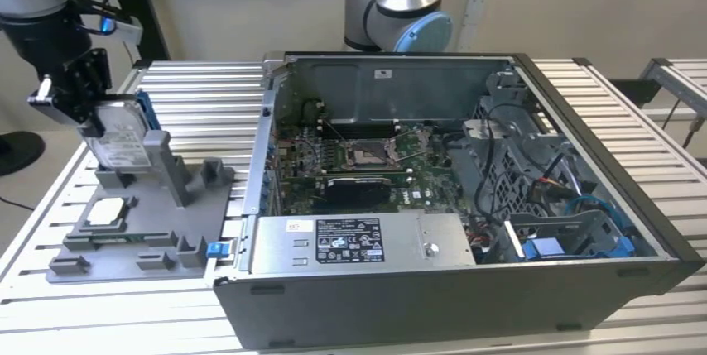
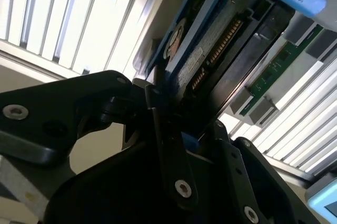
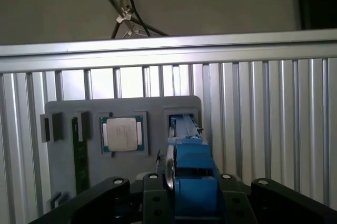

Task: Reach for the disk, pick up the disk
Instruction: 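Pick up the disk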

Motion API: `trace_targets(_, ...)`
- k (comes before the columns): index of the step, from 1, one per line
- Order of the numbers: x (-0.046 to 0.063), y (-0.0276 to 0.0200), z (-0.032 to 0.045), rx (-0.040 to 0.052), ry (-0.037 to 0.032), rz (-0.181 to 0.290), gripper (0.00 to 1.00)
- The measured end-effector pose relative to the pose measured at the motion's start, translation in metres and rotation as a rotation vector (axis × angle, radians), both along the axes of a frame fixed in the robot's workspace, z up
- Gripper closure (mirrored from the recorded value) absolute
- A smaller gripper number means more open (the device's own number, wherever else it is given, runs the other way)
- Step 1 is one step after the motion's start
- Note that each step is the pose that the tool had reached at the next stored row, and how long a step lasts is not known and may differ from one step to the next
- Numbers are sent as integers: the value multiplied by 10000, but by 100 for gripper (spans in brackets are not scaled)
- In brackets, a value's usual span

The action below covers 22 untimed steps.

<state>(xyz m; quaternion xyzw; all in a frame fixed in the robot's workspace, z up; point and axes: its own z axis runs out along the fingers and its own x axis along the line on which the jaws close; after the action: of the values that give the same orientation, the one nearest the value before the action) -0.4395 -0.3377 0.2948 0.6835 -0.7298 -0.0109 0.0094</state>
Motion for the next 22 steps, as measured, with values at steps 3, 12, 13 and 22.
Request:
trace_targets(3,0,0,46,1,-1,0,100)
trace_targets(12,0,0,145,0,-1,0,100)
trace_targets(13,0,0,152,0,0,0,100)
trace_targets(22,0,0,218,0,-1,-1,100)
